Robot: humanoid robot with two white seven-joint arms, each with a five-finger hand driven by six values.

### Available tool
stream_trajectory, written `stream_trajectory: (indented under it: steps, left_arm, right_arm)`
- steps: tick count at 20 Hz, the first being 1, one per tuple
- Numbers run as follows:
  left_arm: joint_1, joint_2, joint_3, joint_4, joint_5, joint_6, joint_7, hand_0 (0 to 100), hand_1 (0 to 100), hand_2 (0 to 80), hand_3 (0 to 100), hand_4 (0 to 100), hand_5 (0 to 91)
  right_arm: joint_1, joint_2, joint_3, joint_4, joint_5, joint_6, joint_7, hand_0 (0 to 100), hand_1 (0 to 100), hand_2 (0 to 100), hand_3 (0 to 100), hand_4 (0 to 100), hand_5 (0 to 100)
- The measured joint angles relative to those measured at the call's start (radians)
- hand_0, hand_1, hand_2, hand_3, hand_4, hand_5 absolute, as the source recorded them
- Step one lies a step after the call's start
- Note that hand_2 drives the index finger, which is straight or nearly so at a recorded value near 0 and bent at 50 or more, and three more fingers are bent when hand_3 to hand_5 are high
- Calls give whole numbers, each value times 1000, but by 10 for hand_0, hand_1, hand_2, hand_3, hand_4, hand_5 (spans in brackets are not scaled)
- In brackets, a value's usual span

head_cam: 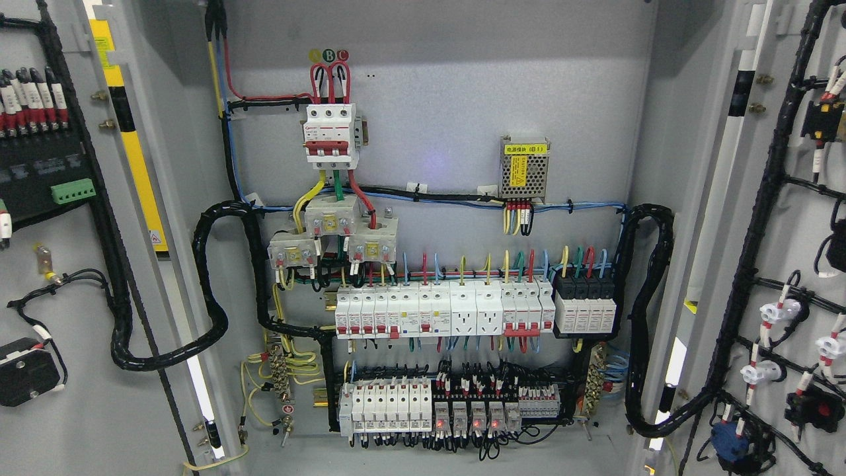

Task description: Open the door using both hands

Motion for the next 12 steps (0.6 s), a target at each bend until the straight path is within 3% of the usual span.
stream_trajectory:
  steps: [3,5,10,12]
  left_arm:
    - [11,-59,-47,44,-104,-188,31,0,0,25,188,0,0]
    - [15,-88,-71,93,-151,-258,54,0,0,19,173,0,0]
    - [15,-145,-114,288,-213,-318,75,0,0,0,93,0,0]
    - [15,-161,-127,380,-227,-322,83,4,0,0,0,0,0]
  right_arm:
    - [8,-3,68,44,23,0,0,215,69,0,0,0,0]
    - [14,-5,109,81,34,1,-4,215,69,0,0,0,0]
    - [22,-6,201,208,46,5,3,215,69,0,0,0,0]
    - [25,-7,242,275,49,11,4,215,69,0,0,0,0]
